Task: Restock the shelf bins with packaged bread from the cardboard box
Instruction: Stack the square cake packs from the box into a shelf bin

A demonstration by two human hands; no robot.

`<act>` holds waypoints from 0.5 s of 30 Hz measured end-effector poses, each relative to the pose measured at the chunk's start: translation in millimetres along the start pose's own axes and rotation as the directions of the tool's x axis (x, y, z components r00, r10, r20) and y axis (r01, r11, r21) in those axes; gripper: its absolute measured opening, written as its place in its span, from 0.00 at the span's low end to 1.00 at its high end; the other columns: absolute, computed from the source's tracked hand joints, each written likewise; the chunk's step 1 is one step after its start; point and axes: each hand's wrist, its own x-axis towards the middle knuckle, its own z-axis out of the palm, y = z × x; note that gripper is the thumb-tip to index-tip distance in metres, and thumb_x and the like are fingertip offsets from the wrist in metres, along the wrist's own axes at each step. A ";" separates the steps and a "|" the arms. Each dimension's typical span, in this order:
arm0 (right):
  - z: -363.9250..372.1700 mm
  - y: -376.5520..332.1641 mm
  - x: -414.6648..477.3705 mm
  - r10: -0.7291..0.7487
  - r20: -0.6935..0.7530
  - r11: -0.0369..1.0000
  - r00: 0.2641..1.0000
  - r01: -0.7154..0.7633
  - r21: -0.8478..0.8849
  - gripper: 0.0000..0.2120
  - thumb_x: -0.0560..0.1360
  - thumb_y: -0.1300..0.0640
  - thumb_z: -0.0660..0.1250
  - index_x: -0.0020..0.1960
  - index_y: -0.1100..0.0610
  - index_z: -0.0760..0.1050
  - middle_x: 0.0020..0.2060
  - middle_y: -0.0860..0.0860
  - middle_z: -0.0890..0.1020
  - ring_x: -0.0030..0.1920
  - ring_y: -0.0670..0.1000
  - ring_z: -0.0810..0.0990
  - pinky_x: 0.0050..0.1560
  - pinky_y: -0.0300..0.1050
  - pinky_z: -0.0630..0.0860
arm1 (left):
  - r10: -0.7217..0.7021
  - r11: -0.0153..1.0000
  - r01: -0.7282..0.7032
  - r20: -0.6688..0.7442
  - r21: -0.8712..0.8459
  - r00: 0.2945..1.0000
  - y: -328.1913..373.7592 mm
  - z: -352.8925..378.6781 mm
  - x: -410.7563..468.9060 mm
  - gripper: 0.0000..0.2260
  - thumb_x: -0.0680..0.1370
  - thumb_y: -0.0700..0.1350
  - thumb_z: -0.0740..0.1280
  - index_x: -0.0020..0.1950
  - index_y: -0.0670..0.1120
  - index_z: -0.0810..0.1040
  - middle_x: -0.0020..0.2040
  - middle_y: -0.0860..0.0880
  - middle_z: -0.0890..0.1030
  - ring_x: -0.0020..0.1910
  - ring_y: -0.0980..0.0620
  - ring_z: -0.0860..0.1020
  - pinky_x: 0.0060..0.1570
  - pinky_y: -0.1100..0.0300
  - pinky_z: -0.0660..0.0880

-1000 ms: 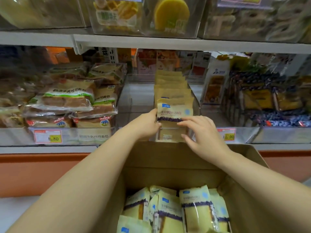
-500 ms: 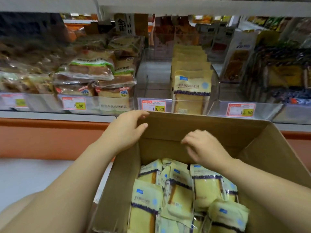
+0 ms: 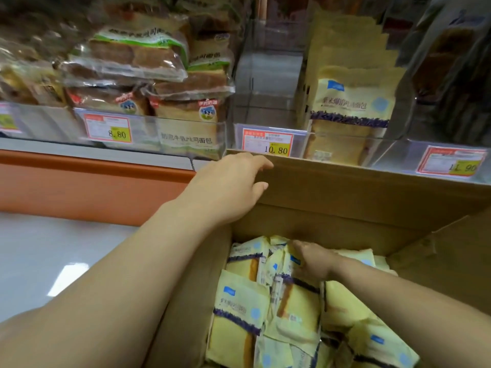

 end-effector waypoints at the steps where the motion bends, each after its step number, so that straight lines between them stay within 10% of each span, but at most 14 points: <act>1: 1.2 -0.8 2.8 0.015 0.009 1.000 1.000 -0.015 0.022 0.31 0.76 0.53 0.64 0.75 0.57 0.55 0.69 0.57 0.70 0.67 0.56 0.69 0.65 0.48 0.69 | -0.002 1.000 0.002 -0.003 -0.007 1.000 0.1 -0.1 0.6 0.19 0.80 0.51 0.61 0.71 0.56 0.66 0.68 0.54 0.73 0.66 0.55 0.71 0.63 0.54 0.72; 5: 1.3 -1.6 5.0 0.005 0.002 1.000 1.000 -0.005 -0.016 0.04 0.72 0.59 0.64 0.46 0.53 0.71 0.42 0.51 0.76 0.44 0.52 0.74 0.38 0.43 0.71 | -0.007 1.000 0.007 -0.002 -0.028 1.000 2.0 -3.4 1.2 0.18 0.80 0.51 0.61 0.71 0.56 0.67 0.68 0.55 0.73 0.66 0.55 0.71 0.65 0.52 0.71; 7: -3.6 -4.9 -0.9 -0.042 0.008 0.999 0.999 0.042 -0.031 0.12 0.71 0.59 0.63 0.34 0.53 0.62 0.33 0.49 0.70 0.33 0.50 0.68 0.31 0.43 0.63 | -0.002 1.000 0.002 0.005 -0.007 1.000 2.8 -3.8 0.6 0.18 0.80 0.51 0.61 0.71 0.57 0.67 0.67 0.55 0.74 0.66 0.55 0.71 0.67 0.51 0.69; 15: -75.1 -32.6 -89.7 -0.280 -0.184 0.950 0.942 0.245 -0.195 0.05 0.76 0.50 0.66 0.46 0.51 0.71 0.41 0.48 0.77 0.41 0.51 0.74 0.37 0.45 0.69 | 0.037 0.998 -0.032 -0.082 0.061 0.996 14.3 -18.1 -13.0 0.16 0.81 0.52 0.59 0.69 0.58 0.68 0.65 0.55 0.76 0.66 0.54 0.72 0.74 0.49 0.53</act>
